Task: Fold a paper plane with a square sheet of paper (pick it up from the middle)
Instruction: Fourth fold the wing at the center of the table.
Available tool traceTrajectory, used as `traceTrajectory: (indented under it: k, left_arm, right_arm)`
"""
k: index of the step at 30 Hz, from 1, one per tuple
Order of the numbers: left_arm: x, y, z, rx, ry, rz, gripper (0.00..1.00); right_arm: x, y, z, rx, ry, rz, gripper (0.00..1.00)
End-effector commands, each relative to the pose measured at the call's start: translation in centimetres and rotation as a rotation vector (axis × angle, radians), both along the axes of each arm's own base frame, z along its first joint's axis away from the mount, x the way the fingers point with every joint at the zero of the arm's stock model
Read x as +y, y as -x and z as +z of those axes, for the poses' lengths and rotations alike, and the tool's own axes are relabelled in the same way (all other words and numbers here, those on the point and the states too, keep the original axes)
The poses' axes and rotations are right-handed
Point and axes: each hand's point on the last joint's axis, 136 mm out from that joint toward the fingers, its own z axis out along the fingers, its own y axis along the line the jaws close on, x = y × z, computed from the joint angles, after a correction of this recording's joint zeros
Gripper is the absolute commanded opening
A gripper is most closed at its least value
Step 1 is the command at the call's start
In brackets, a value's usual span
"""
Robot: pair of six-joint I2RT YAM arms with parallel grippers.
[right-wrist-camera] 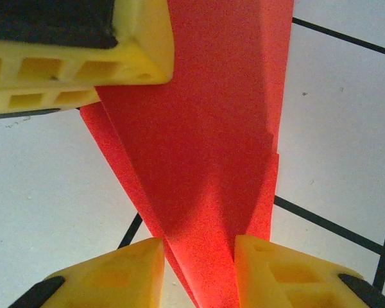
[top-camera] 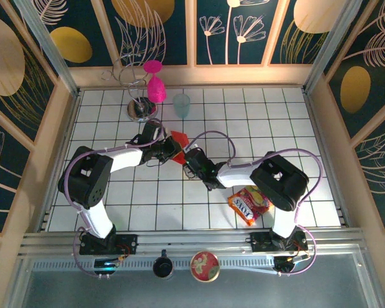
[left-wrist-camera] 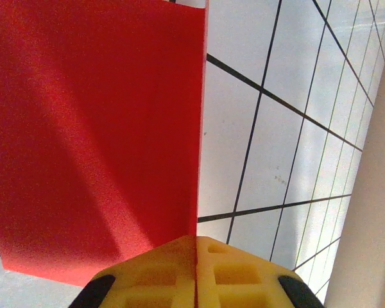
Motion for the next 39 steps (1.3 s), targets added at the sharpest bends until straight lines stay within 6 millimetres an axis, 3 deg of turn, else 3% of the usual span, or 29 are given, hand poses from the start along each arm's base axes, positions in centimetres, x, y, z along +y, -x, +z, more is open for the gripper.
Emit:
traceTrajectory:
  k: [1, 11, 21, 24, 32, 39]
  left_arm:
    - [-0.3, 0.0, 0.3, 0.019, 0.004, 0.002, 0.08]
    - [-0.1, 0.0, 0.6, 0.013, -0.007, 0.008, 0.12]
    - [1.7, -0.9, 1.4, -0.03, -0.081, 0.066, 0.34]
    - [3.0, -1.4, 2.3, -0.056, -0.088, 0.105, 0.41]
    - [6.4, -1.5, 4.0, -0.116, -0.095, 0.214, 0.5]
    - [6.9, -0.3, 4.6, -0.157, -0.048, 0.23, 0.52]
  right_arm:
    - [0.7, -0.6, 0.8, -0.043, 0.01, -0.001, 0.33]
    - [0.4, -0.5, 0.7, -0.047, 0.023, -0.005, 0.23]
    - [-0.2, 0.1, 0.8, -0.053, 0.04, 0.02, 0.1]
    - [-0.2, 0.5, 0.8, -0.047, 0.049, 0.054, 0.09]
    - [0.7, 1.7, -0.3, 0.035, 0.042, 0.145, 0.08]
    - [1.0, 1.9, -0.5, 0.15, -0.054, 0.166, 0.08]
